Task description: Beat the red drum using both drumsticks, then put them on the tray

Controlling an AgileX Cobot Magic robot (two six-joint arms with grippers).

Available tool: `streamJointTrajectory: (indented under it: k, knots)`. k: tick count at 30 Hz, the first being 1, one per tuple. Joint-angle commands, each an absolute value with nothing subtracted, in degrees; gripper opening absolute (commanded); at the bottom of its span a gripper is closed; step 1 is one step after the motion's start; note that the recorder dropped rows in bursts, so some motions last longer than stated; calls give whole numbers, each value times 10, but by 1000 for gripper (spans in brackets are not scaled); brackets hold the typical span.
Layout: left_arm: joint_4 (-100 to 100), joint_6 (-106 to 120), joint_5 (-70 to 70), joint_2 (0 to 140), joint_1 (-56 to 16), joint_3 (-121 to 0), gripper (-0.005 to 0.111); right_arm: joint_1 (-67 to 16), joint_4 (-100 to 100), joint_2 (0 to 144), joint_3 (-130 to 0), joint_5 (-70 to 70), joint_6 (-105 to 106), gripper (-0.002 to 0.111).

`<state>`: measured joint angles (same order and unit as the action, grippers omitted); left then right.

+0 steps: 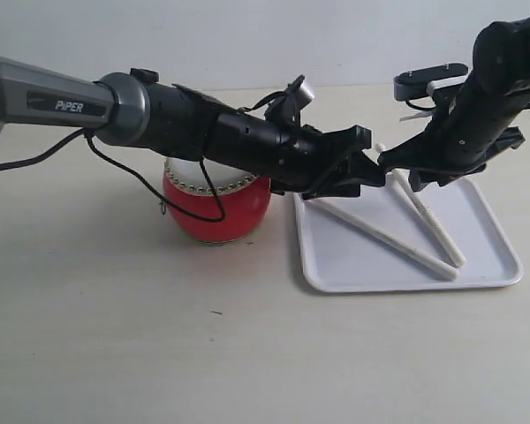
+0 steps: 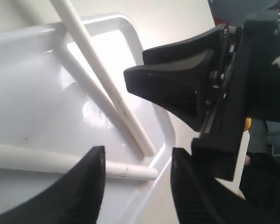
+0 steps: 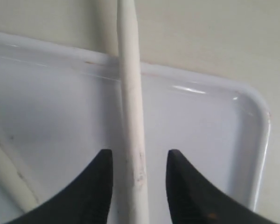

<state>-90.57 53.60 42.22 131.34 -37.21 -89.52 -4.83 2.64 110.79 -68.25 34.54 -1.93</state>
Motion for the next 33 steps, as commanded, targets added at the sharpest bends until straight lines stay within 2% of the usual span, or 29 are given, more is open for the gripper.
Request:
streamJointTrajectory:
  k: [1,4,6,16,26,33]
  knots:
    - [-950,540,493,1258,-378,-902,34,-55,-93,1087,-684,357,80,22]
    - [-950,550,518,1236,-378,-902,14,-55,-157,1065,-684,361,132,3]
    - [-946,573,534,1217,-378,-902,0,-55,-189,1051,-684,363,150,0]
    - [-897,599,544,1104,-378,-902,0,-55,-273,950,-684,402,193,0]
    - [-767,580,479,922,-379,-870,0,-55,-410,814,-684,451,300,0]
    - [-664,556,390,766,-379,-807,0,-55,-431,717,-684,458,311,0]
